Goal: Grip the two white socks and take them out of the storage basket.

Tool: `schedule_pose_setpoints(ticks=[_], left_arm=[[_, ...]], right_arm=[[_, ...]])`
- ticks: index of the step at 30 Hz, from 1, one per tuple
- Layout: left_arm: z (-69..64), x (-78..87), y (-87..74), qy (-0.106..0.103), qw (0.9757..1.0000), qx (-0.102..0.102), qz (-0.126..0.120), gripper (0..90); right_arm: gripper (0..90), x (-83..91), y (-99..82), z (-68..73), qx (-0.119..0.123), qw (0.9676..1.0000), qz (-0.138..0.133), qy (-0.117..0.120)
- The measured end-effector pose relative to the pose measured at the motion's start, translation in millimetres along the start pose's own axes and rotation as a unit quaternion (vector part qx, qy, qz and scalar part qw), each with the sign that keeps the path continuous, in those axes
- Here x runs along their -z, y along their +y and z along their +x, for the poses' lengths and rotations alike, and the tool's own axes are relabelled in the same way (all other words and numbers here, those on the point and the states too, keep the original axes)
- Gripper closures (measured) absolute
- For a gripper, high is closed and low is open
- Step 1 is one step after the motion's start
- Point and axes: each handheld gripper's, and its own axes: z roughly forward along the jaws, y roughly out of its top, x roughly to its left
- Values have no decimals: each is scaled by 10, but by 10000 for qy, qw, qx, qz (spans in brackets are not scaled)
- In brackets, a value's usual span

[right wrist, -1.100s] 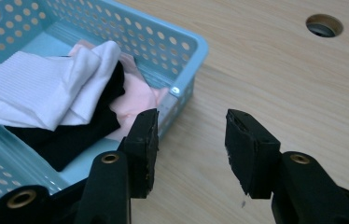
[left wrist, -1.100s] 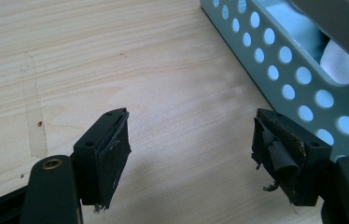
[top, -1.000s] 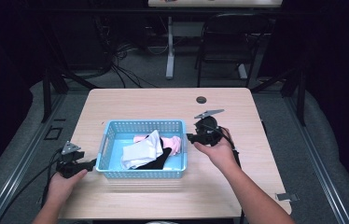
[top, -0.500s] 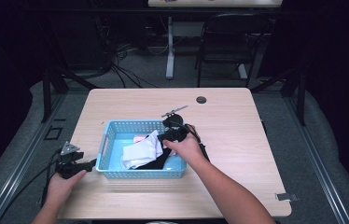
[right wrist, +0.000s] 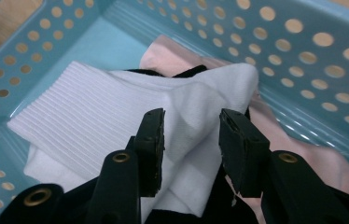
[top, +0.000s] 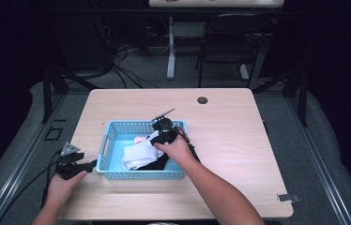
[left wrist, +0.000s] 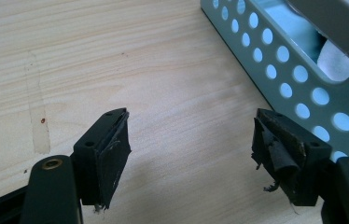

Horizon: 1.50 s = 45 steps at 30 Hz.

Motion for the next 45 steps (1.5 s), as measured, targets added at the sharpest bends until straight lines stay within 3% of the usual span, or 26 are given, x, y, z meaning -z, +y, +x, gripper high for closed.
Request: schedule_pose_setpoints(ticks=[8, 11, 16, 19, 23, 26, 30, 37, 45], left_arm=[[-2, 2, -1, -4, 10000, 8, -7, 273], [-3, 3, 0, -6, 10000, 6, -1, 273], [-2, 2, -1, -3, 10000, 9, -4, 273], [-2, 1, -1, 2, 10000, 3, -1, 273], [-3, 3, -1, 0, 10000, 5, 2, 273], [-5, 1, -2, 3, 10000, 2, 8, 273], [-5, 0, -2, 2, 10000, -5, 25, 273], [-4, 0, -5, 11, 10000, 3, 31, 273], [-3, 0, -7, 16, 10000, 2, 35, 273]], right_arm=[[759, -49, 36, 95, 149, 9999, 51, 29], [815, -40, 27, 117, 285, 9995, -111, -92], [860, 49, 19, 140, 377, 9982, -461, -31], [862, 218, 24, 200, 494, 9960, -721, 158], [862, 341, 28, 250, 614, 9943, -834, 249], [865, 533, 26, 317, 848, 9906, -998, 403], [866, 670, 25, 352, 966, 9882, -1095, 472], [865, 991, 39, 334, 984, 9819, -1493, 629], [865, 1328, 2, 235, 976, 9779, -1754, 587]])
